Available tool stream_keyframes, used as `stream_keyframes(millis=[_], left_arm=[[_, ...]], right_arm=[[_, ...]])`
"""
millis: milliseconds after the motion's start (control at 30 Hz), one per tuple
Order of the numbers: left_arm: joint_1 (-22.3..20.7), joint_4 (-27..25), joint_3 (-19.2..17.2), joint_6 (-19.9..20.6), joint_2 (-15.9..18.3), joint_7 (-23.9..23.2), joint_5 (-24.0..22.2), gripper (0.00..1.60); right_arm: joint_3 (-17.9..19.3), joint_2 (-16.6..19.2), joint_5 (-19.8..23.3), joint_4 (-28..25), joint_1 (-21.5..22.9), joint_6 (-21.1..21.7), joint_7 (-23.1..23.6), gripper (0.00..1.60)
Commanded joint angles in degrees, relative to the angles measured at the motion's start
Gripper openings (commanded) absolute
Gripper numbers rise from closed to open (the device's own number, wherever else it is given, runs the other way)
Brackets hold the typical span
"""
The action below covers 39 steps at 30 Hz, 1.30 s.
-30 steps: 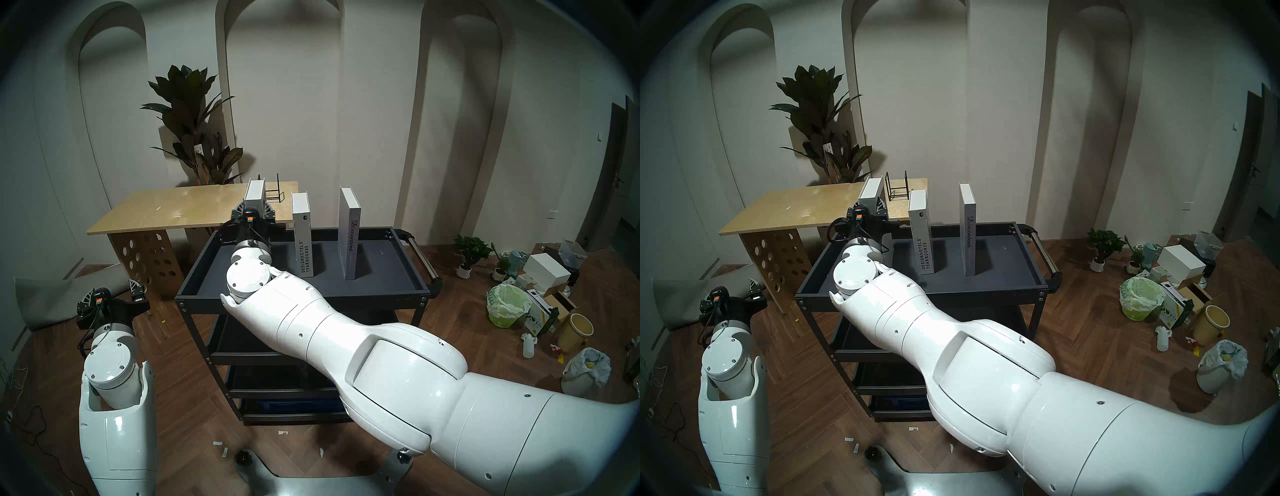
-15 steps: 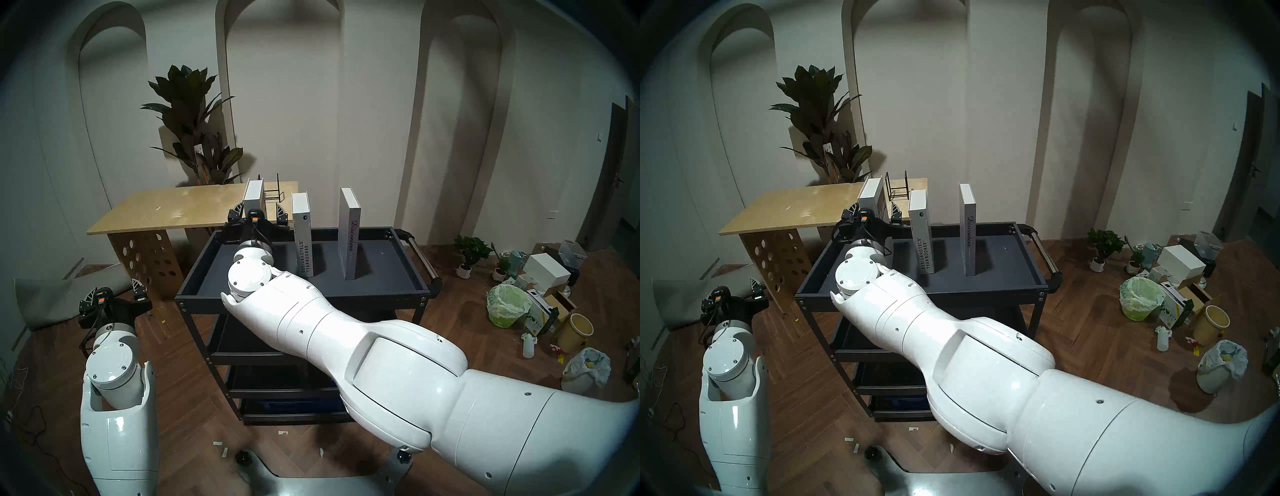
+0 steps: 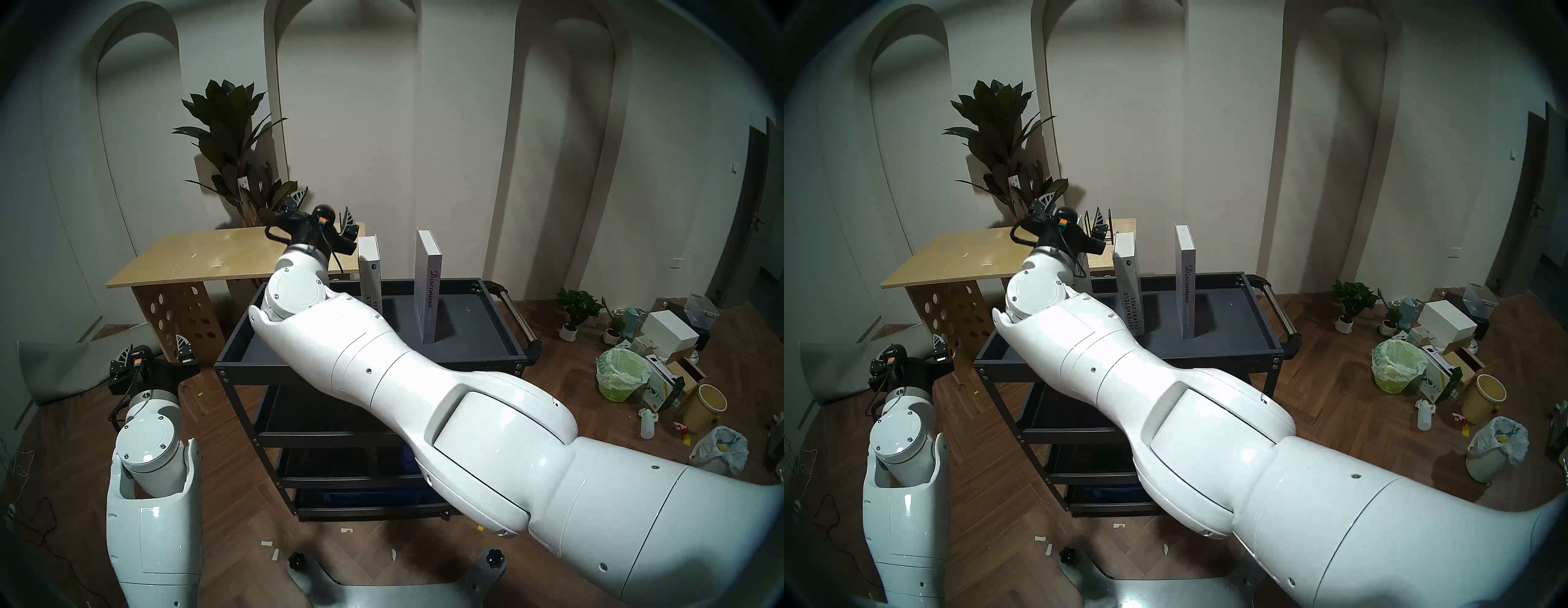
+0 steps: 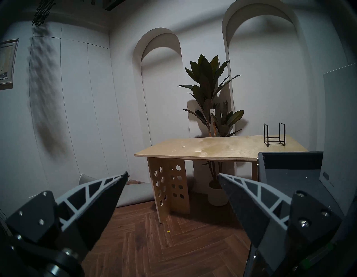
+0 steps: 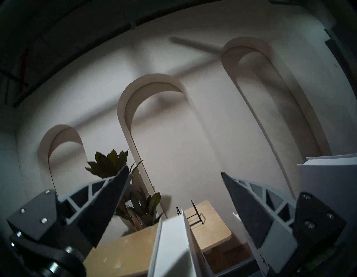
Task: Sort the books onto the shelf by size, largest to the left
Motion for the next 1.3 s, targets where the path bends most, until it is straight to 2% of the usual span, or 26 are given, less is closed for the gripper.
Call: stream_keyframes(millis=[0,367,733,933,1267], left_arm=[[-2.3,-1.3,1.5,-0.9,0.9,-0.6,0.3,1.6],[-4.6,-4.8,5.5,-1.4,1.3,-2.0,1.1,1.6],[-6.1,-8.0,10.7,-1.5,1.0,-3.2,1.9,1.6],[-6.3,-8.5,13.1,-1.2,0.7,-3.3,2.5,1.6],[-6.1,-8.3,14.7,-0.9,0.5,-3.0,3.3,1.6]], right_arm=[[3.0,4.9,-2.2,-7.0,6.2,-1.7,-1.8,1.6],[12.4,12.1,-5.4,-7.2,9.8,0.5,-4.8,1.6],[18.9,19.7,-7.6,-6.1,8.2,4.7,-6.1,1.6],[17.7,23.6,-8.6,-8.7,6.2,7.2,-5.3,1.6],[13.1,23.8,-9.5,-14.2,1.4,10.7,-1.8,1.6]])
